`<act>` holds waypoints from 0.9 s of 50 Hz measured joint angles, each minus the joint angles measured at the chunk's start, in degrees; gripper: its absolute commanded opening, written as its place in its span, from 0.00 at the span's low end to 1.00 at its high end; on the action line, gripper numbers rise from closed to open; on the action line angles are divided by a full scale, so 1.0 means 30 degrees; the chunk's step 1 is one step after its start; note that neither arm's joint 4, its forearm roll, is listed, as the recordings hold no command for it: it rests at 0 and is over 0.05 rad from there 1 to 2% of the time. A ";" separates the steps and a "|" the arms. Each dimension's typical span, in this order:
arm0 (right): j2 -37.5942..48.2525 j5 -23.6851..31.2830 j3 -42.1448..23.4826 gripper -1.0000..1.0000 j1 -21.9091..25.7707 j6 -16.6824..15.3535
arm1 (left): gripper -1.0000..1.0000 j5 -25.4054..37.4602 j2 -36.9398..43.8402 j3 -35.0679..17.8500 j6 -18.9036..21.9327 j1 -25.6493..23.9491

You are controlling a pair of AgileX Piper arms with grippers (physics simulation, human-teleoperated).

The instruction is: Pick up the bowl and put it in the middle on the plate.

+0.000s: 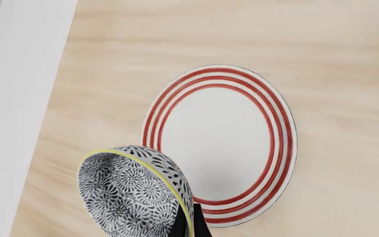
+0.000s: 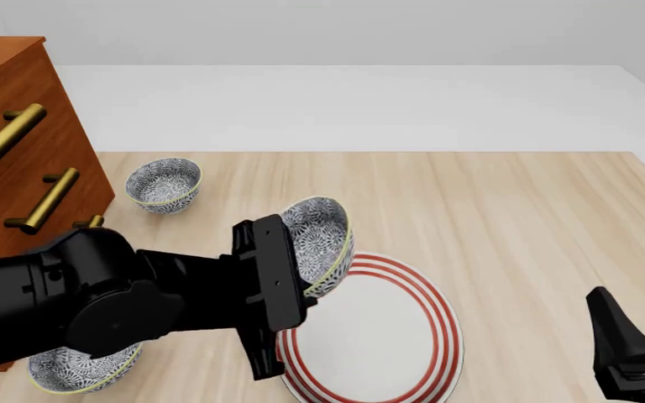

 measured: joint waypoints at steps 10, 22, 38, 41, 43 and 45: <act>-0.0006 -0.0007 0.0000 1.00 0.0010 0.0027 | 0.00 0.0134 0.1143 -0.0515 0.0124 -0.1022; 0.0069 -0.0049 0.0000 1.00 0.0092 0.0028 | 0.00 0.0274 0.2463 -0.1079 0.0359 -0.1868; 0.0320 -0.0212 -0.0006 1.00 0.0175 0.0031 | 0.00 0.0229 0.4172 -0.1708 0.0686 -0.2658; 0.0372 -0.0248 -0.0007 1.00 0.0195 0.0042 | 0.00 0.0207 0.4379 -0.1740 0.0788 -0.2718; 0.0438 -0.0291 -0.0008 1.00 0.0203 0.0017 | 0.00 0.0201 0.4499 -0.1775 0.0847 -0.2745; 0.0512 -0.0338 -0.0008 1.00 0.0205 -0.0001 | 0.00 0.0193 0.4615 -0.1813 0.0913 -0.2752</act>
